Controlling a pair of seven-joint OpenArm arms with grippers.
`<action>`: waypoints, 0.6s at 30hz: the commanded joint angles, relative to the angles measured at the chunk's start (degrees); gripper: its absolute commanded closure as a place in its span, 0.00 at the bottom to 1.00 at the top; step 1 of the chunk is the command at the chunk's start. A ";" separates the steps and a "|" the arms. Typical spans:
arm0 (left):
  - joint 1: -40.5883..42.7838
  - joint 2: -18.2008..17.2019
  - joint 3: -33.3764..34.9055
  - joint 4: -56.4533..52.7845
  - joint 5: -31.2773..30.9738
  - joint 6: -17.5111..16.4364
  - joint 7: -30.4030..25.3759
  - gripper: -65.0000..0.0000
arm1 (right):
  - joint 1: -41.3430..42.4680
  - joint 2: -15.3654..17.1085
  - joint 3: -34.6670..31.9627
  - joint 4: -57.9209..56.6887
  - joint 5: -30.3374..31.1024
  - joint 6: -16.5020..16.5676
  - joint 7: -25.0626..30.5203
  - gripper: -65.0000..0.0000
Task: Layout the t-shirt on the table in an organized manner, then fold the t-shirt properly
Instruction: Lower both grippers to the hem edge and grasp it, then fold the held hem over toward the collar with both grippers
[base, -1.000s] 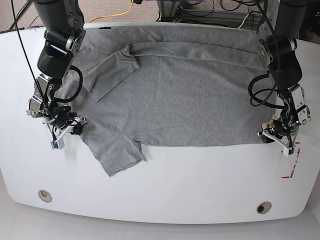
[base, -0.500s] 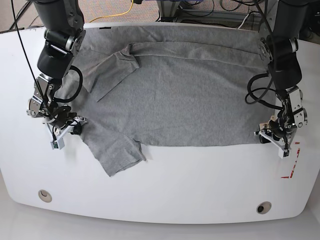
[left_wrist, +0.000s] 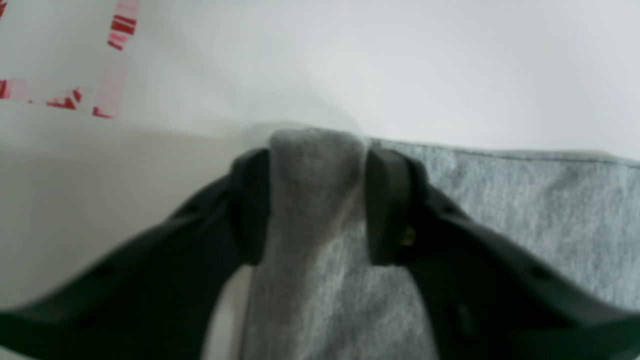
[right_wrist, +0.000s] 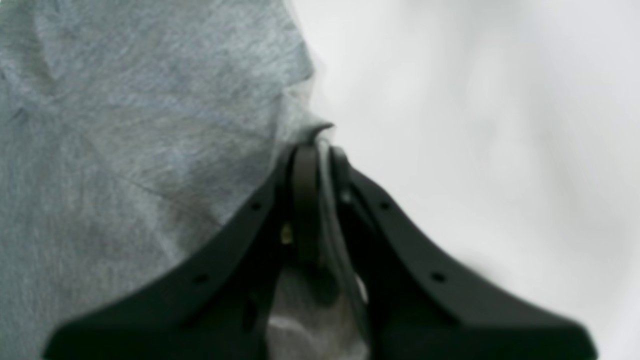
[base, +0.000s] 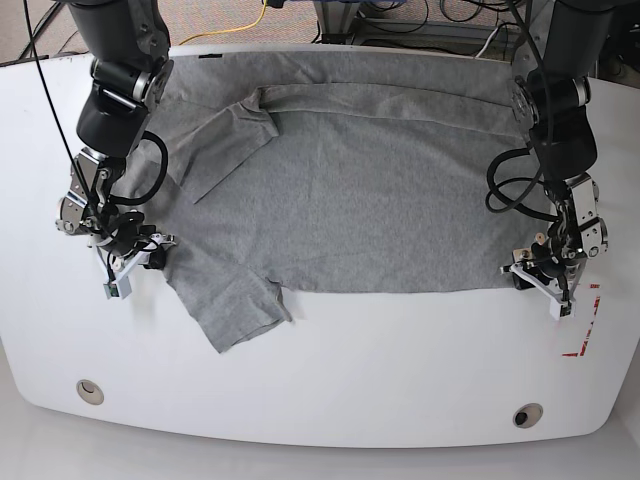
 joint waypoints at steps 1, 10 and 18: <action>-1.34 -0.31 0.25 0.49 -0.45 -0.26 0.37 0.85 | 1.53 0.93 0.14 1.28 1.07 0.12 1.21 0.94; -1.34 0.84 0.25 0.84 -0.37 -0.26 0.37 1.00 | 1.70 0.93 0.14 1.37 1.07 0.12 1.21 1.00; -1.34 0.92 0.25 5.15 -0.45 -2.63 1.17 1.00 | 2.14 1.20 0.05 1.72 1.07 0.12 0.95 1.00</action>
